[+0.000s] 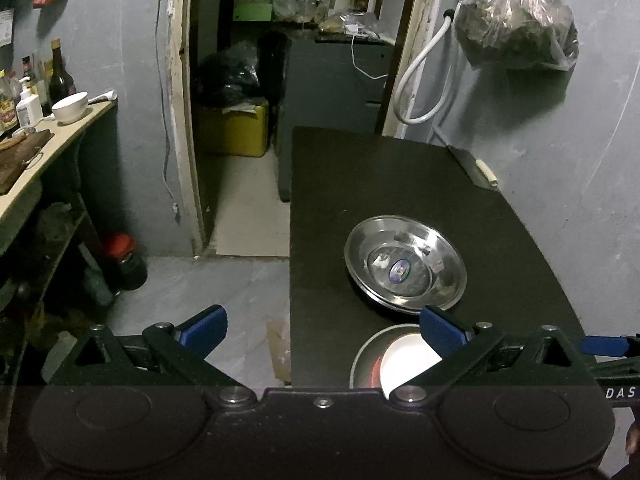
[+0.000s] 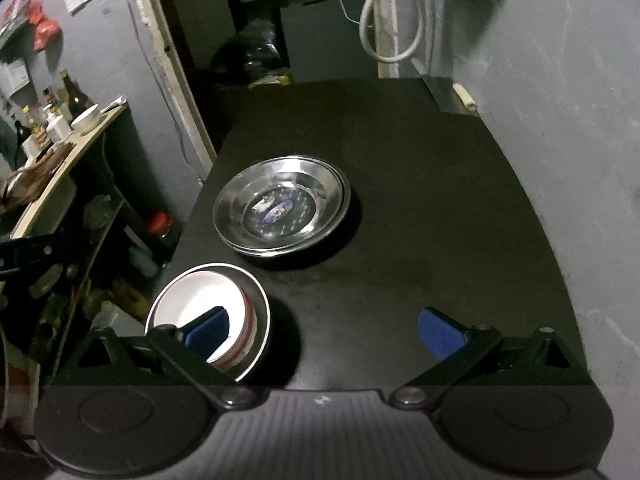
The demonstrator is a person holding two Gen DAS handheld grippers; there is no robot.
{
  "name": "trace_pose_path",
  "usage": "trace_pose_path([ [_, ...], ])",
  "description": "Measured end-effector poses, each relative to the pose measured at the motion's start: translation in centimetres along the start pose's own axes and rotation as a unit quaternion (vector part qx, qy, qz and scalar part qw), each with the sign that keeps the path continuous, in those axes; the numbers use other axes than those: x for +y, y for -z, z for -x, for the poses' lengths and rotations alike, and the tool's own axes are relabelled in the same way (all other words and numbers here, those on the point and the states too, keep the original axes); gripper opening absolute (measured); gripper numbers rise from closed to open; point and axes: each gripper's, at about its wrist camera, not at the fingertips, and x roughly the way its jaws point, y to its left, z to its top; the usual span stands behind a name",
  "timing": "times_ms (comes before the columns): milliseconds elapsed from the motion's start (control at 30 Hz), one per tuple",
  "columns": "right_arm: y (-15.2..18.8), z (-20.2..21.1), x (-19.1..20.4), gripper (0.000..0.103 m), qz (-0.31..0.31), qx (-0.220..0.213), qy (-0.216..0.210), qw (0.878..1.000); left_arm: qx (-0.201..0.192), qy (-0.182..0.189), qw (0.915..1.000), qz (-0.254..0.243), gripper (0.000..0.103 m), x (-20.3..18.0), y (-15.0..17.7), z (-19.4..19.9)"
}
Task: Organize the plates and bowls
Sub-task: 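Open both grippers and move them off the nested bowls, then close both grippers on the rim of the steel bowl holding white bowls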
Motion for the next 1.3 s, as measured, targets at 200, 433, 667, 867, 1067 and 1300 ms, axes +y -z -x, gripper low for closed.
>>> trace_pose_path([
  [200, 0.6, -1.0, 0.1, 0.103, -0.024, 0.012, 0.015, 1.000, 0.021, 0.004, 0.9989, -0.042, 0.102, 0.7, -0.5, -0.6],
  [433, 0.2, -1.9, 2.0, 0.103, -0.059, 0.017, 0.057, 0.997, 0.021, 0.056, 0.9945, -0.086, 0.102, 3.6, -1.6, -2.2],
  [667, 1.4, -1.7, 4.1, 0.103, -0.087, 0.020, 0.114, 0.990, 0.040, 0.093, 0.9880, -0.117, 0.102, 6.3, -1.0, -4.1],
  [867, 2.3, -0.5, 4.9, 0.103, -0.092, 0.023, 0.141, 0.986, 0.071, 0.120, 0.9839, -0.112, 0.102, 6.9, 0.0, -5.5],
  [1067, 2.1, -0.7, 5.5, 0.103, -0.067, 0.026, 0.144, 0.987, 0.083, 0.125, 0.9819, -0.116, 0.102, 6.6, 0.7, -6.8],
  [1300, 1.0, -2.5, 5.7, 0.103, -0.034, 0.049, 0.122, 0.991, 0.109, 0.116, 0.9832, -0.089, 0.102, 7.5, 0.6, -7.7],
])
